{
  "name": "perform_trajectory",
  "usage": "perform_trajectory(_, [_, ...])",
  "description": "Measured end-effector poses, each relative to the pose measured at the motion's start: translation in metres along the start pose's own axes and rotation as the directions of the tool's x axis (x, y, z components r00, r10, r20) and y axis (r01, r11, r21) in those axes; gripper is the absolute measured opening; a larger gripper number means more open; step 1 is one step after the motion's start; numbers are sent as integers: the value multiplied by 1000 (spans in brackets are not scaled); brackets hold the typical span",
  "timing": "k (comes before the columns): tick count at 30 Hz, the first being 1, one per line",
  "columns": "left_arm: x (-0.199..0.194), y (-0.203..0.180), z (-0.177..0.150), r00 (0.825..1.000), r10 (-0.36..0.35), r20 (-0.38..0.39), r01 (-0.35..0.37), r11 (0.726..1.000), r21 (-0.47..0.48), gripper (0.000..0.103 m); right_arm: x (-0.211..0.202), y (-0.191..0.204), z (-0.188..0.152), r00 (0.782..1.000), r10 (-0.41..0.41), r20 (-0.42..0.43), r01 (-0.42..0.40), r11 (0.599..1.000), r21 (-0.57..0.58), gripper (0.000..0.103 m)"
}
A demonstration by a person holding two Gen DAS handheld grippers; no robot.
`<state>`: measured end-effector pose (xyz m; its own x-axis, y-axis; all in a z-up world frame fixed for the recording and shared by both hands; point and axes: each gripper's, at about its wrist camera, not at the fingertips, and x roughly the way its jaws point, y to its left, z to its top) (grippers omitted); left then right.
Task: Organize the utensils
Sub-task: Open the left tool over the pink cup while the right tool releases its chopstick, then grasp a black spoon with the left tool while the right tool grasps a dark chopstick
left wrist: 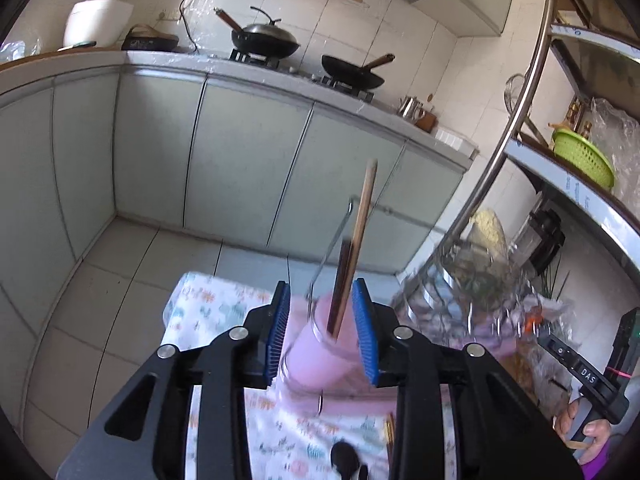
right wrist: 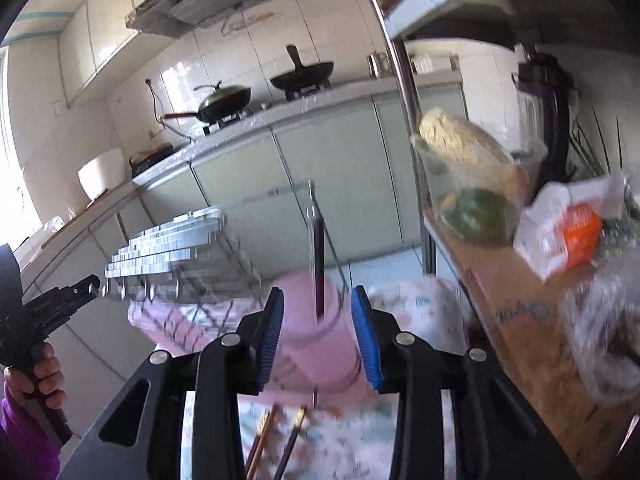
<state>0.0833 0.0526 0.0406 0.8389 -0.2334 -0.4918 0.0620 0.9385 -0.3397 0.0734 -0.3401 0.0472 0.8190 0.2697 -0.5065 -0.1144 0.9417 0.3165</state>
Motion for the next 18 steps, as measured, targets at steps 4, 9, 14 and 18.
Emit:
perform_trajectory(4, [-5,0,-20,999,17,-51,-16,1000,25,32,1,-3,-22,998,-7,-59,8,1000,13,35])
perform_trajectory(9, [1,-1,-53,988,27,-154,-22,999,35,32,12,-2,-50,988,-9,-153,12,1000,23,34])
perform_trajectory(14, [22,-5,-93,944,23,-329,-10,999,42,32,30,-3,-78,958,37,-284,-19,998,66,31])
perform_trajectory(18, [43,-13,-128,884,15,-468,13,998,55,32,48,-2,-98,923,74,-377,-38,994,102,26])
